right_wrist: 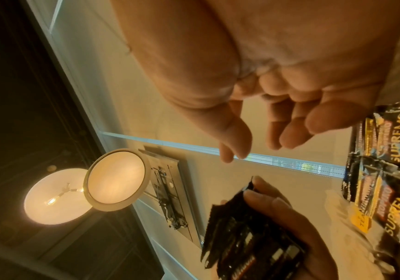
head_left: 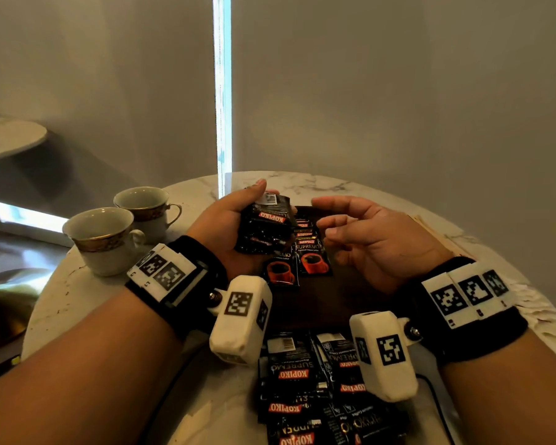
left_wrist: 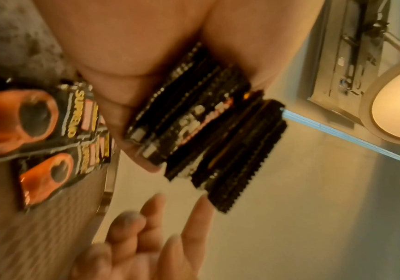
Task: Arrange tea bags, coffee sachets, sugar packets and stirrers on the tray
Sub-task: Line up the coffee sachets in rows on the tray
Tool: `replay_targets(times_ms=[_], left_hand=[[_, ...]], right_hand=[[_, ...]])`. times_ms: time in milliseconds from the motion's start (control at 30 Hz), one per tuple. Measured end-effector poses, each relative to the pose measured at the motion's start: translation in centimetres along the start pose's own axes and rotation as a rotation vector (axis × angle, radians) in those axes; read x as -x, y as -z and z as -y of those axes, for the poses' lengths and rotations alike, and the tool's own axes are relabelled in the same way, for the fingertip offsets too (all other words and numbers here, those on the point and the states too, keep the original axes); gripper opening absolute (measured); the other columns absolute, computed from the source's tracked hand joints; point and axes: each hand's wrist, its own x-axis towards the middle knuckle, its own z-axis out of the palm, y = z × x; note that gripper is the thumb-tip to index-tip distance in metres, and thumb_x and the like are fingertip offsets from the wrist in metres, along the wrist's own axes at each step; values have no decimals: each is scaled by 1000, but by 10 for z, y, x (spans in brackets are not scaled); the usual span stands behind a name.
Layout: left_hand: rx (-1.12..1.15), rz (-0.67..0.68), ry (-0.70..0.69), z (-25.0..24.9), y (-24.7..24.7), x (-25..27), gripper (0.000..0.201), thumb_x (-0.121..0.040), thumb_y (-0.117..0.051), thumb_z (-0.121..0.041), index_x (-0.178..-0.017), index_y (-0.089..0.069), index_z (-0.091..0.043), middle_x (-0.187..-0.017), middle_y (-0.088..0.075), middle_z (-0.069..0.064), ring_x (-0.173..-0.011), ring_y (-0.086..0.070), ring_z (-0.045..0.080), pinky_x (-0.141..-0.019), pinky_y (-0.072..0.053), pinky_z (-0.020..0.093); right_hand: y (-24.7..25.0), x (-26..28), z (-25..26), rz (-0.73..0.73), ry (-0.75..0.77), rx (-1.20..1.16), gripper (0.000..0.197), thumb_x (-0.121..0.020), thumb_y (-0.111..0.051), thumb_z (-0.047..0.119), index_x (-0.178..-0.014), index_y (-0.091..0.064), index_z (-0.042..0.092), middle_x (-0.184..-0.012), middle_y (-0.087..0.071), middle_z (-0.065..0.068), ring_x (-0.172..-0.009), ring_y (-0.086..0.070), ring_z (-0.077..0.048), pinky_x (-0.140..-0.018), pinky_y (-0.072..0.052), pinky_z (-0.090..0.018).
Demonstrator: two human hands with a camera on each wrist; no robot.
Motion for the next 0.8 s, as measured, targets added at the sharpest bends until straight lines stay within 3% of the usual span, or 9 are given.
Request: replay_targets(times_ms=[67, 133, 233, 367, 467, 600, 667, 733, 800], left_hand=[[-7, 47, 5, 5, -3, 2, 40, -100, -51, -40, -107, -61, -2, -96, -67, 17, -76, -69, 28, -64, -60, 35], [-29, 72, 16, 8, -4, 3, 48, -98, -52, -42, -119, -59, 1, -100, -67, 16, -80, -68, 26, -68, -59, 35], [-46, 102, 52, 11, -7, 6, 49, -93, -55, -44, -116, -59, -2, -92, -68, 16, -73, -68, 25, -62, -58, 34], [-44, 115, 65, 13, -9, 9, 46, -93, -57, -47, -109, -60, -4, -91, -71, 16, -74, -72, 28, -61, -58, 35], [-63, 100, 82, 13, -7, 8, 46, -91, -59, -51, -109, -62, -8, -92, -71, 14, -77, -72, 27, -65, -59, 37], [-85, 66, 95, 15, -5, 6, 54, -87, -62, -54, -115, -60, -8, -93, -70, 15, -78, -71, 27, -67, -59, 39], [-86, 52, 98, 14, -4, 4, 54, -88, -61, -56, -111, -62, -7, -91, -69, 14, -75, -70, 26, -65, -58, 38], [-86, 51, 103, 14, -4, 3, 54, -88, -60, -54, -115, -65, -7, -92, -68, 13, -73, -69, 24, -62, -58, 36], [-86, 52, 120, 13, -4, 3, 52, -86, -62, -48, -121, -63, -9, -92, -67, 12, -71, -68, 23, -60, -58, 35]], right_hand=[[-3, 2, -1, 44, 30, 51, 50, -86, -52, -19, -99, -78, 22, -81, -66, 0, -63, -62, -10, -48, -46, -20], [-5, 3, -4, 75, 62, 140, 54, -85, -56, -17, -97, -80, 29, -91, -66, -1, -71, -61, -13, -51, -46, -19], [-5, 4, -6, 119, 114, 232, 55, -84, -61, -14, -100, -79, 35, -108, -73, -3, -80, -65, -15, -59, -49, -23], [-5, 6, -7, 99, 112, 300, 52, -82, -64, -11, -93, -80, 38, -91, -75, 14, -68, -64, -3, -63, -47, -27], [-4, 5, -9, 87, 110, 298, 43, -81, -68, -6, -93, -80, 34, -92, -75, 8, -77, -64, -10, -59, -48, -24], [-5, 6, -11, 71, 112, 272, 30, -75, -74, 8, -95, -81, 28, -100, -75, -3, -85, -66, -21, -63, -49, -28], [-6, 6, -9, 39, 130, 249, 23, -74, -72, 15, -91, -81, 28, -100, -77, -2, -85, -70, -13, -60, -48, -24], [-4, 4, -10, -33, 141, 232, 14, -72, -73, 19, -77, -81, 30, -89, -77, 6, -78, -70, -4, -61, -46, -25], [-3, -1, -11, -121, 144, 182, 3, -68, -74, 22, -72, -76, 22, -78, -75, 8, -71, -67, -5, -61, -43, -27]])
